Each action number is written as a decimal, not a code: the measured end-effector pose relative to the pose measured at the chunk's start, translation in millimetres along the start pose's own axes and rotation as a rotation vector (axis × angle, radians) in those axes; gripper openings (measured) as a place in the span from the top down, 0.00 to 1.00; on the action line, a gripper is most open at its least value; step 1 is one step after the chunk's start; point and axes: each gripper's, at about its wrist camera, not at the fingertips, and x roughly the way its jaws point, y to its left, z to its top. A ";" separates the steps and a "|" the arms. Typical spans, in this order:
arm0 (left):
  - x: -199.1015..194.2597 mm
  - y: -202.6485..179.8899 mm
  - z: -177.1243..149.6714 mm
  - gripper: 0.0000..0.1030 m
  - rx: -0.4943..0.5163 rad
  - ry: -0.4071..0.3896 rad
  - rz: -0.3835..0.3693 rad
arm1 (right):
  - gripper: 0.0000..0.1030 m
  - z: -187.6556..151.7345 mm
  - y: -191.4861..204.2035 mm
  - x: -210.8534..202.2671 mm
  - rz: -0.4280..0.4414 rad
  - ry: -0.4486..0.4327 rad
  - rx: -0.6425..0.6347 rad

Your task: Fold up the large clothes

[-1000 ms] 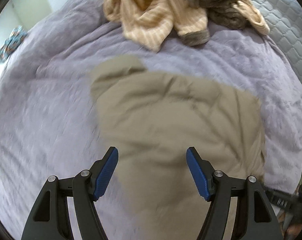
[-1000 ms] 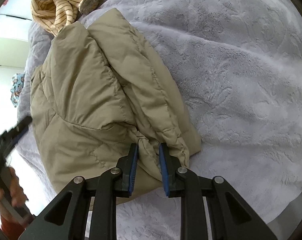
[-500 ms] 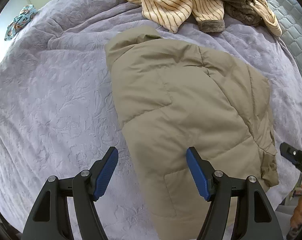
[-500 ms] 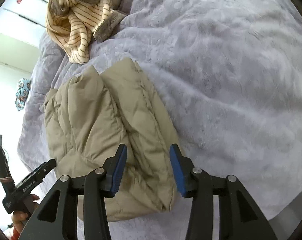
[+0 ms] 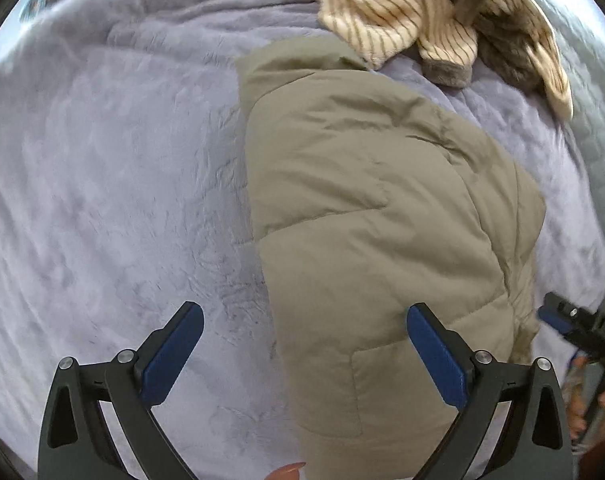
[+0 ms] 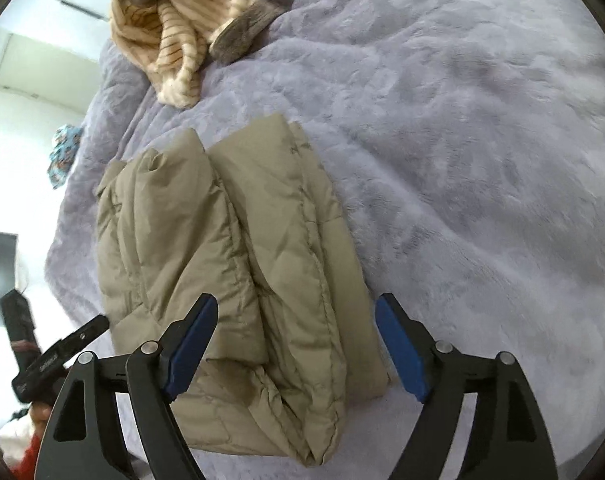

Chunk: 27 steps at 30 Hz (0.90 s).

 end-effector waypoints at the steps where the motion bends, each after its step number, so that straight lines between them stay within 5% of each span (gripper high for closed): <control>1: 2.9 6.4 0.3 0.01 -0.023 0.007 -0.031 | 0.11 3.0 -1.7 2.7 0.026 0.016 -0.004; 3: 7.8 13.0 -0.1 0.01 -0.044 0.018 -0.066 | 0.00 6.9 -4.1 6.0 0.078 0.028 -0.007; 16: 45.6 30.1 7.5 0.01 -0.108 0.076 -0.415 | 0.00 42.6 -4.2 51.5 0.261 0.197 -0.102; 22: 69.9 25.0 19.2 0.01 -0.096 0.093 -0.459 | 0.00 55.5 -6.8 95.7 0.266 0.314 -0.137; 27: 92.1 27.2 22.5 0.01 -0.128 0.111 -0.544 | 0.00 63.4 -4.3 122.4 0.417 0.356 -0.105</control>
